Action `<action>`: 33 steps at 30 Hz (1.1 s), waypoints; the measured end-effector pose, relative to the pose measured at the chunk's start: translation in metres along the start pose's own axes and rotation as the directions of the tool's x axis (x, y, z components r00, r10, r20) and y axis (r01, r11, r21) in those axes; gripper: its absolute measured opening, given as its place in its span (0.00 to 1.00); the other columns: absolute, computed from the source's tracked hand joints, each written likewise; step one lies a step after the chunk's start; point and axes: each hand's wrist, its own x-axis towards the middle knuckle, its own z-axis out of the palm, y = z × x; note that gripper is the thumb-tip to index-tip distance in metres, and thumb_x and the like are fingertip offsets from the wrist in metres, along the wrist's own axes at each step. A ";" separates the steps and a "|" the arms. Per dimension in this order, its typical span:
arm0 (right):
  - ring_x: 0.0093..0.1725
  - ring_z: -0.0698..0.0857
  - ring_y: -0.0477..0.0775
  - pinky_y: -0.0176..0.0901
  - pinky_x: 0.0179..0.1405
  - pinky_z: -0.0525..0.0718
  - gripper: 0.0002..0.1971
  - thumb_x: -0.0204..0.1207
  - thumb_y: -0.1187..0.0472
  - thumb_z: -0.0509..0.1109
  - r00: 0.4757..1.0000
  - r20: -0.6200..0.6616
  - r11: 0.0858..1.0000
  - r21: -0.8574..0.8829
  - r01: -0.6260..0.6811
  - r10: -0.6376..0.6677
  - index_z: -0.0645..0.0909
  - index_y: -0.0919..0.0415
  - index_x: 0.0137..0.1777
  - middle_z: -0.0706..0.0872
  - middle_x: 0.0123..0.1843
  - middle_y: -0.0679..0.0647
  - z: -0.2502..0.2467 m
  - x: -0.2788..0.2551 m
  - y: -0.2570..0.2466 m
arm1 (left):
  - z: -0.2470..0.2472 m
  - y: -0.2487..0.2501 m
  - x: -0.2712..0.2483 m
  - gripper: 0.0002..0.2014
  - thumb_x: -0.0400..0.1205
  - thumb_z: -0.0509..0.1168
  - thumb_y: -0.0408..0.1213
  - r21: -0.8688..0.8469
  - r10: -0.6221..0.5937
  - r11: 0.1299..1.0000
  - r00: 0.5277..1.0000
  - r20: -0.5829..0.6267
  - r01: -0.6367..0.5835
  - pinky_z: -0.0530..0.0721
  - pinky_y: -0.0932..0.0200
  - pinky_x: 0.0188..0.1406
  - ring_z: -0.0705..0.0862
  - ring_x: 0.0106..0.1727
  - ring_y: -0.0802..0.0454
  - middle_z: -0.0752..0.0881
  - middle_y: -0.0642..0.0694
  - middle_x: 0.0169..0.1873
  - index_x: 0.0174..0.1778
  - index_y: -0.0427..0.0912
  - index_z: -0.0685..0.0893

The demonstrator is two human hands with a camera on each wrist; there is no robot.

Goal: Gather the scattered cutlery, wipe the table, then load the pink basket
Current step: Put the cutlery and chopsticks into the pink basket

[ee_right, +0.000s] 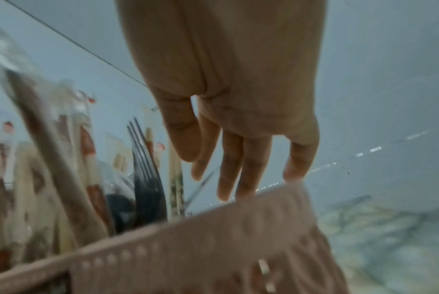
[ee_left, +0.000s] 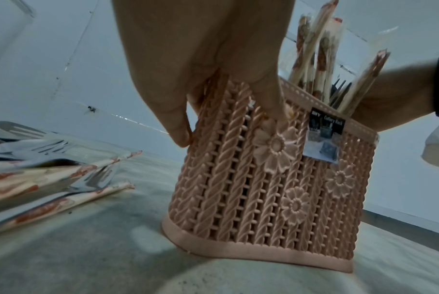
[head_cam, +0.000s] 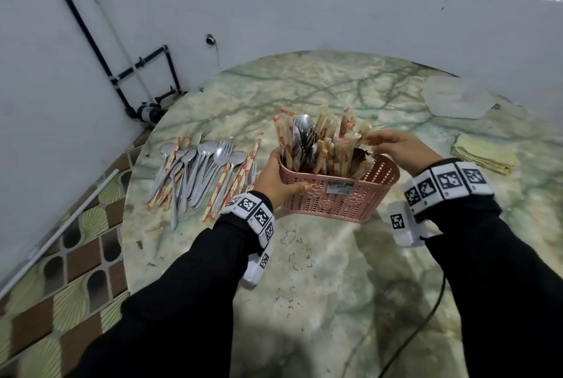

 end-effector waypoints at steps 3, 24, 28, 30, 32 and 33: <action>0.57 0.78 0.52 0.34 0.53 0.74 0.21 0.78 0.77 0.58 0.989 -0.151 0.999 -0.034 -0.003 -0.002 0.75 0.68 0.69 0.80 0.59 0.59 -0.007 -0.015 -0.013 | -0.012 -0.003 -0.008 0.37 0.72 0.74 0.27 0.101 -0.055 0.993 0.998 0.014 0.053 0.73 0.55 0.66 0.75 0.65 0.53 0.77 0.50 0.67 0.75 0.43 0.67; 0.34 0.76 0.43 0.32 0.36 0.73 0.09 0.76 0.70 0.64 0.996 -0.043 0.996 0.036 0.080 -0.079 0.82 0.64 0.53 0.76 0.33 0.46 0.257 -0.018 -0.092 | -0.197 -0.076 0.002 0.09 0.79 0.62 0.23 0.276 -0.097 0.942 0.944 -0.317 0.189 0.75 0.76 0.25 0.76 0.31 0.60 0.81 0.45 0.43 0.49 0.38 0.83; 0.54 0.82 0.54 0.37 0.53 0.75 0.09 0.78 0.68 0.65 0.994 -0.037 0.990 -0.087 -0.107 0.104 0.83 0.66 0.56 0.85 0.52 0.57 0.295 0.027 -0.078 | -0.180 -0.075 0.020 0.12 0.79 0.62 0.23 0.358 -0.091 0.926 0.992 -0.089 0.117 0.83 0.63 0.49 0.80 0.44 0.54 0.84 0.44 0.50 0.53 0.41 0.84; 0.54 0.84 0.57 0.44 0.57 0.81 0.08 0.79 0.69 0.63 0.987 -0.042 0.973 -0.167 -0.162 0.157 0.84 0.67 0.52 0.87 0.52 0.60 0.308 0.048 -0.074 | -0.172 -0.073 0.031 0.13 0.80 0.61 0.24 0.470 -0.103 0.876 0.994 -0.035 0.108 0.81 0.58 0.58 0.82 0.53 0.50 0.84 0.43 0.56 0.57 0.38 0.84; 0.48 0.85 0.58 0.47 0.49 0.84 0.09 0.79 0.69 0.63 0.986 -0.029 0.955 -0.247 -0.167 0.165 0.85 0.69 0.49 0.88 0.50 0.62 0.316 0.066 -0.071 | -0.168 -0.074 0.043 0.14 0.81 0.60 0.24 0.594 -0.103 0.801 0.995 0.010 0.077 0.78 0.56 0.63 0.82 0.60 0.47 0.83 0.42 0.61 0.58 0.38 0.85; 0.44 0.84 0.57 0.44 0.41 0.83 0.09 0.79 0.68 0.64 0.986 -0.027 0.942 -0.292 -0.166 0.165 0.85 0.69 0.48 0.88 0.49 0.62 0.320 0.074 -0.072 | -0.168 -0.076 0.050 0.14 0.81 0.60 0.24 0.630 -0.104 0.774 0.994 0.035 0.059 0.78 0.55 0.64 0.82 0.61 0.46 0.83 0.41 0.61 0.58 0.38 0.85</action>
